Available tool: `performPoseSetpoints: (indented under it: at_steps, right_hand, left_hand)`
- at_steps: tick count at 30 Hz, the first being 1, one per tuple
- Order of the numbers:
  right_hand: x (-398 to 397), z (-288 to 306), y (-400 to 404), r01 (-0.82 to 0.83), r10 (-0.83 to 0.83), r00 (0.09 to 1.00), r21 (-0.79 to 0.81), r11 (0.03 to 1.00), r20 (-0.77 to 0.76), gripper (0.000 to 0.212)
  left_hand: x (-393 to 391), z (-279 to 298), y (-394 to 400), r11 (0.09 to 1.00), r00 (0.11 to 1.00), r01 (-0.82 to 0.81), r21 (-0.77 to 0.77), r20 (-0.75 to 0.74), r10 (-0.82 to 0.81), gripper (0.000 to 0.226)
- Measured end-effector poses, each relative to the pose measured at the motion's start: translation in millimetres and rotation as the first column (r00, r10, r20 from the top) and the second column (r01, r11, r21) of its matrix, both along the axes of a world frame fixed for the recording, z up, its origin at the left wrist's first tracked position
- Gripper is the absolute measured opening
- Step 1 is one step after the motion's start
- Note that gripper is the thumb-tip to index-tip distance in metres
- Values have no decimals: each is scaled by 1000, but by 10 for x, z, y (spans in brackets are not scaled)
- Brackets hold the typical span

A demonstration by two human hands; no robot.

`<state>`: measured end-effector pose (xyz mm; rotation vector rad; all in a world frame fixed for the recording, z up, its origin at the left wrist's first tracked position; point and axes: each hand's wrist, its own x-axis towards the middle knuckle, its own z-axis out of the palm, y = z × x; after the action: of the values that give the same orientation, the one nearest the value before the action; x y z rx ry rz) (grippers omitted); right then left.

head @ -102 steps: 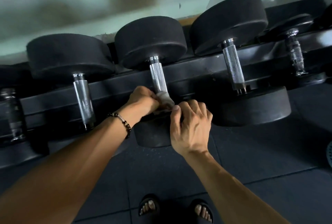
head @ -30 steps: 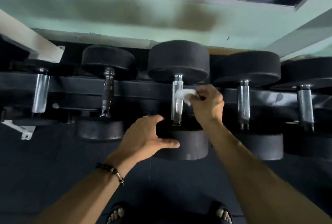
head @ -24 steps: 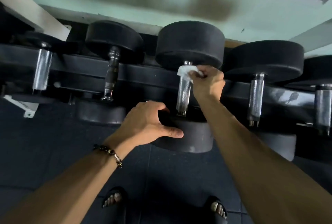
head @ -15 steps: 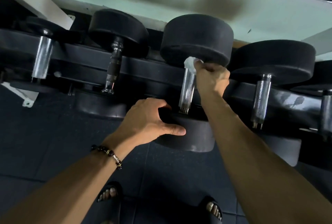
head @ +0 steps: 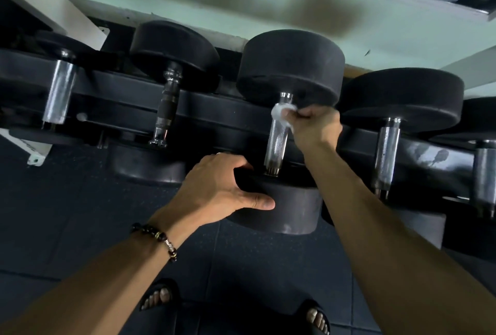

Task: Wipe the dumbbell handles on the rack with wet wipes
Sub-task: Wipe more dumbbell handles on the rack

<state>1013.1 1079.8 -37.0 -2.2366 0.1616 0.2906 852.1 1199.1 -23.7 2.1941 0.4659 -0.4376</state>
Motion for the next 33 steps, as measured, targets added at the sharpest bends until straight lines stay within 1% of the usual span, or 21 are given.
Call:
performPoseSetpoints:
  at_steps: [2,3,6,7,8,9,11,13,15,17,18,20,21,22,23,25,26,27,29,31,33]
  right_hand:
    - [71,38,101,66,-67,998,70,995,6,22]
    - [39,31,79,39,-39,999,43,998,1,24]
    - [-212,25,-175,-161,151,985,-111,981,-89,27]
    - [-290,58,-247,-229,210,967,-132,964,-145,26]
    - [-299,49,-278,-279,255,953,-147,949,-163,25]
    - [-265,52,-250,-286,265,953,-148,947,-144,24]
    - [-96,21,-97,-144,140,989,-97,985,-48,21]
    - [65,5,37,-10,11,1000,-25,1000,18,22]
    - [74,-67,28,4,-4,1000,-10,1000,12,24]
    - [-74,-42,-114,-115,112,993,-56,992,-47,25]
    - [-168,3,-206,-207,196,974,-98,973,-111,27]
    - [-289,60,-348,-428,373,889,-190,884,-266,31]
    - [-305,54,-374,-491,418,856,-226,841,-306,32]
    - [-301,72,-364,-508,434,850,-248,825,-298,33]
    - [-266,70,-332,-466,406,875,-237,852,-262,32]
    - [-165,51,-260,-279,257,951,-116,953,-171,29]
    - [-115,36,-240,-211,201,969,-56,976,-140,28]
    - [-82,12,-233,-196,191,972,-26,980,-136,28]
    - [-127,-31,-297,-289,271,940,-59,956,-207,31]
    - [-239,-33,-387,-444,381,869,-158,882,-315,31]
    - [-272,-8,-410,-534,435,817,-216,817,-378,30]
  left_hand:
    - [14,6,-3,1000,1000,-11,0,15,11,78]
    - [14,9,-9,1000,1000,-11,1,13,11,77]
    - [-10,18,-13,1000,1000,-11,-1,9,11,76]
    - [-16,22,-17,1000,1000,-9,0,8,9,77]
    - [-17,11,-16,1000,1000,-8,1,9,8,79]
    - [-20,2,-14,1000,1000,-8,1,8,8,81]
    - [-26,1,-5,1000,1000,-8,-3,6,8,84]
    - [-19,-2,-10,1000,1000,-2,4,6,2,86]
    - [-20,3,-20,1000,1000,2,12,6,-2,85]
    - [-23,16,-22,1000,1000,5,13,11,-5,84]
    - [-25,17,-23,1000,1000,8,12,10,-8,84]
    - [-23,6,-13,1000,1000,9,15,9,-9,84]
    - [-24,-5,-11,1000,1000,5,14,13,-6,83]
    - [-23,-11,-11,1000,1000,0,12,21,0,83]
    - [-24,-17,-12,1000,1000,-6,8,29,6,84]
    - [-30,-19,-13,1000,999,-11,-5,32,11,89]
    - [-31,-26,-17,1000,999,-11,-10,32,12,90]
    - [-26,-36,-11,1000,999,-11,-10,32,12,91]
    - [-34,-35,-16,1000,1000,-11,-8,26,11,89]
    - [-36,-19,-21,1000,999,-17,-4,35,17,86]
    - [-34,-4,-30,1000,999,-16,1,36,16,82]
